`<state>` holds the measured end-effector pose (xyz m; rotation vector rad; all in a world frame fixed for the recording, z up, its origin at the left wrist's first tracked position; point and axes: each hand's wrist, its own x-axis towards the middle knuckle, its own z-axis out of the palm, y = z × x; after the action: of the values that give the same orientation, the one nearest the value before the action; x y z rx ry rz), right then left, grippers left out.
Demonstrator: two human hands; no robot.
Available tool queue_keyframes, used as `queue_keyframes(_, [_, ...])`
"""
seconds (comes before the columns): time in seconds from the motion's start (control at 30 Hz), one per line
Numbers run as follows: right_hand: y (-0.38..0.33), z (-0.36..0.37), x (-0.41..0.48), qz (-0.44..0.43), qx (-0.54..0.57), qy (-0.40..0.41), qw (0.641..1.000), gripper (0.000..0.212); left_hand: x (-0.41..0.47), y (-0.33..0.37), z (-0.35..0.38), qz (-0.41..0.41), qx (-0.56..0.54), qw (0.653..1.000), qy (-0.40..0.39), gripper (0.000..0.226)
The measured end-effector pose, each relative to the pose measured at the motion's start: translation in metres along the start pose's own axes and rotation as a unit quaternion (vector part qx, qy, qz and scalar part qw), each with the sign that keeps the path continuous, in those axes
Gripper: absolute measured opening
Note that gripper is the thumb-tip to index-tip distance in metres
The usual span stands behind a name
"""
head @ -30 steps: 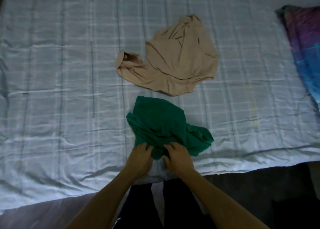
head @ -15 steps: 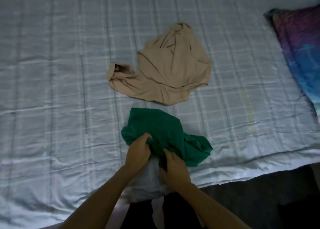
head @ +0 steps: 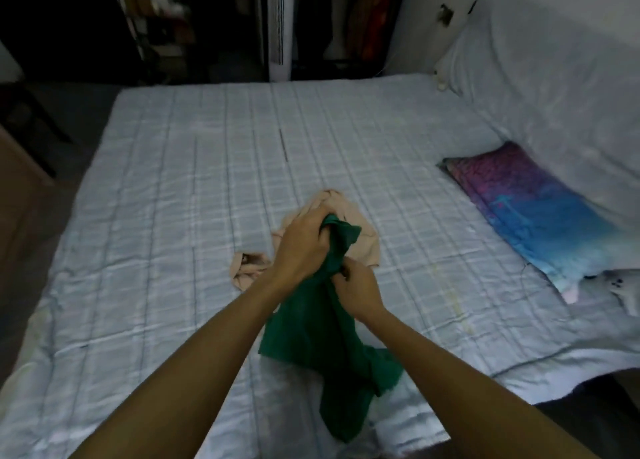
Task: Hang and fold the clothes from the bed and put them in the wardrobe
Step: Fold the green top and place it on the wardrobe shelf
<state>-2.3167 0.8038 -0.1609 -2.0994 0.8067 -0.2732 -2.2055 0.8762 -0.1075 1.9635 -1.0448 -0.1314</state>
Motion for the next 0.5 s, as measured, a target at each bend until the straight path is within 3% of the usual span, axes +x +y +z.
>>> queue_keyframes(0.1, [-0.021,-0.04,0.016,0.024,0.016,0.069,0.997,0.015,0.017,0.02,-0.014,0.013,0.011,1.0,-0.001,0.032])
queue_keyframes(0.2, [-0.033,-0.081,0.03,0.006,0.024,0.123,0.992,0.021,0.016,0.035,-0.017,-0.015,-0.008,0.998,-0.061,0.05])
queue_keyframes(0.37, [-0.025,-0.14,0.055,-0.02,0.028,0.16,0.987,0.023,0.014,0.052,0.015,0.011,-0.042,0.994,-0.096,0.043])
queue_keyframes(0.5, [0.017,-0.196,0.078,0.064,0.034,0.254,0.965,0.025,0.021,0.033,0.065,-0.093,0.014,0.986,-0.141,0.07])
